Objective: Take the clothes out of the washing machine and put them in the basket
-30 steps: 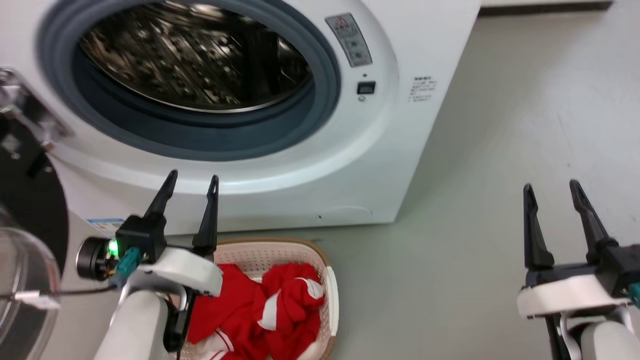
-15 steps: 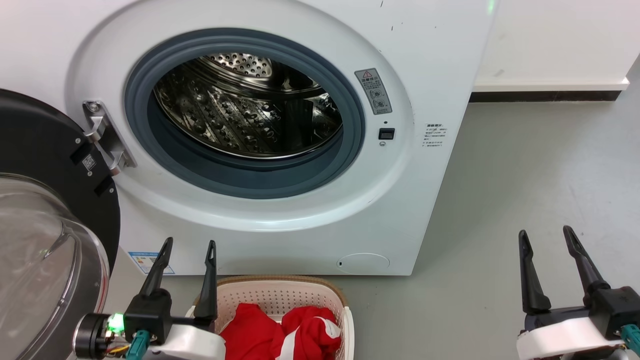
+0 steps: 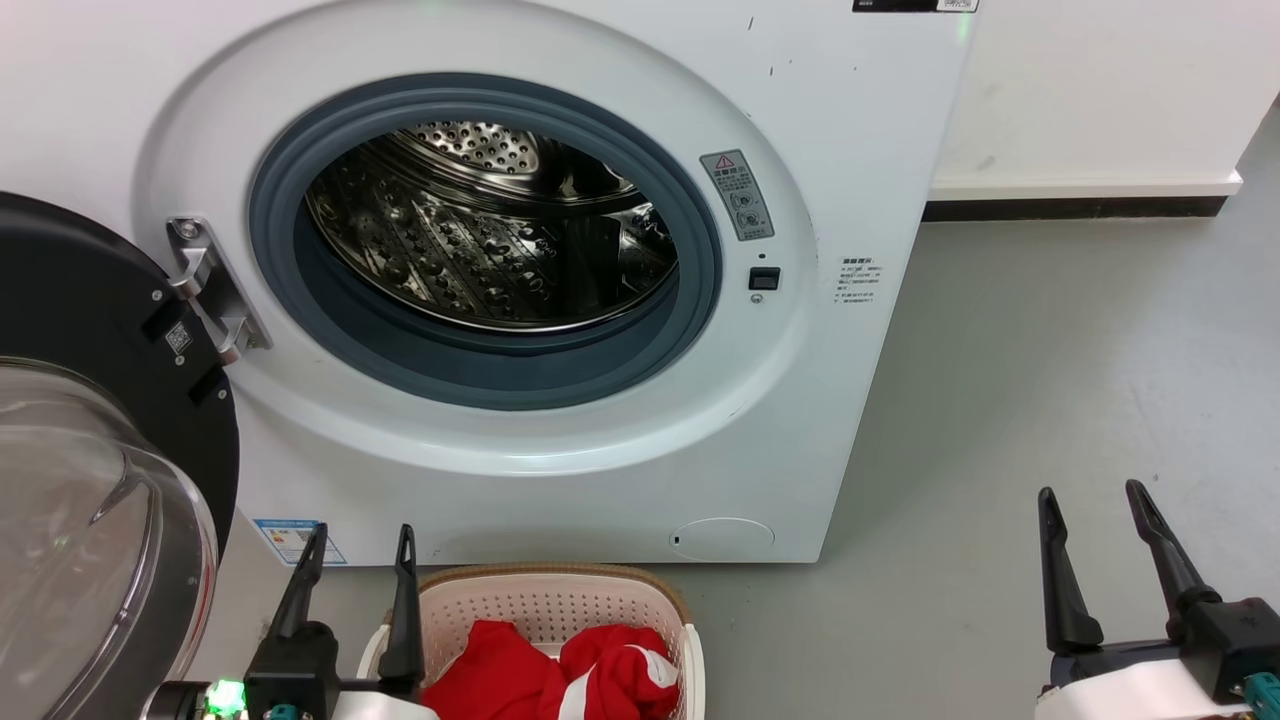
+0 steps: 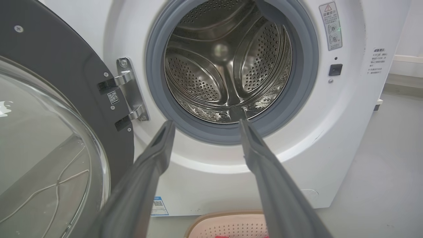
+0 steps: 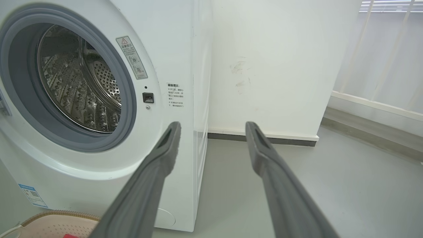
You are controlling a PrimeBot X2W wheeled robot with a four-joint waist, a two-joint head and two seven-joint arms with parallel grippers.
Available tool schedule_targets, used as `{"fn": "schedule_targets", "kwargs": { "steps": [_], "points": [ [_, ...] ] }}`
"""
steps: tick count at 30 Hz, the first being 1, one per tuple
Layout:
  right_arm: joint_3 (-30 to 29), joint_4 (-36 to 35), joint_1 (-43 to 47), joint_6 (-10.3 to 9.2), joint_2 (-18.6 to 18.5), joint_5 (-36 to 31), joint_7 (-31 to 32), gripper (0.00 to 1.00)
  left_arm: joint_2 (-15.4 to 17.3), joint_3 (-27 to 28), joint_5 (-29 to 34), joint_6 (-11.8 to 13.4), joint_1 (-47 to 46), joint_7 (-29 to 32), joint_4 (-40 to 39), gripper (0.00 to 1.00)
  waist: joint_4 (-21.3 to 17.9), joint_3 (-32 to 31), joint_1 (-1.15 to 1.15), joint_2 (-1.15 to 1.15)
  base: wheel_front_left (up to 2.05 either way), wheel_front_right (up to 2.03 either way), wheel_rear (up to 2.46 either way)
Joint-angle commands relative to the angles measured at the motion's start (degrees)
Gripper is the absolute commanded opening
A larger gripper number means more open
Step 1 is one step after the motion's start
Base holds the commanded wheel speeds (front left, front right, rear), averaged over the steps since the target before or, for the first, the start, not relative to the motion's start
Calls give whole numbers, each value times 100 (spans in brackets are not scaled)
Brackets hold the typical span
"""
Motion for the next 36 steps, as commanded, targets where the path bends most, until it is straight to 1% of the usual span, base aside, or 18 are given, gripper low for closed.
{"fn": "schedule_targets", "kwargs": {
  "steps": [1, 5, 16, 22, 23, 27, 33, 34, 35, 36],
  "points": [
    [-9, 13, 59, -6, -3, 14, -13, 100, -29, 8, -17, -19, 28, -13, 7, 100, 0, -2, 1, 0, 0, 0, 0],
    [-19, 38, 25, -6, -3, 29, -13, 100, -93, 34, -1, -28, 0, -13, 12, 100, -13, -9, 1, 0, 0, 0, 0],
    [-23, 69, -12, -6, -3, 25, -13, 100, -127, 86, 78, -66, -44, -13, 37, 100, -56, -23, 1, 0, 0, 0, 0],
    [4, 84, -33, -6, -3, 13, -13, 100, -182, 165, -24, -100, -53, -13, 65, 100, -70, -46, 1, 0, 0, 0, 0],
    [5, 89, -7, 0, 0, 25, 0, 0, -184, 162, -47, -102, -6, 1, 64, 0, -69, -46, 1, 0, 0, 0, 0],
    [7, 283, 11, 1, 16, 137, 45, 0, -203, 179, -148, -113, 23, 56, 274, 0, -68, -46, 1, 0, 0, 0, 0],
    [-9, 371, -91, 1, 14, 918, 228, 0, -219, 272, -895, -193, -103, 261, 367, 0, -59, -41, 1, 0, 0, 0, 0],
    [-9, 371, -91, 1, 14, 918, 228, 0, -219, 272, -895, -193, -103, 261, 367, 0, -59, -41, 1, 0, 0, 0, 0],
    [-12, 394, -121, 1, 14, 1161, 283, 0, -224, 287, -1135, -217, -129, 312, 380, 0, -55, -39, 1, 0, 0, 0, 0],
    [-13, 406, -136, 0, 14, 1277, 310, 0, -226, 294, -1249, -230, -142, 336, 387, 0, -54, -38, 1, 0, 0, 0, 0]
  ]
}}
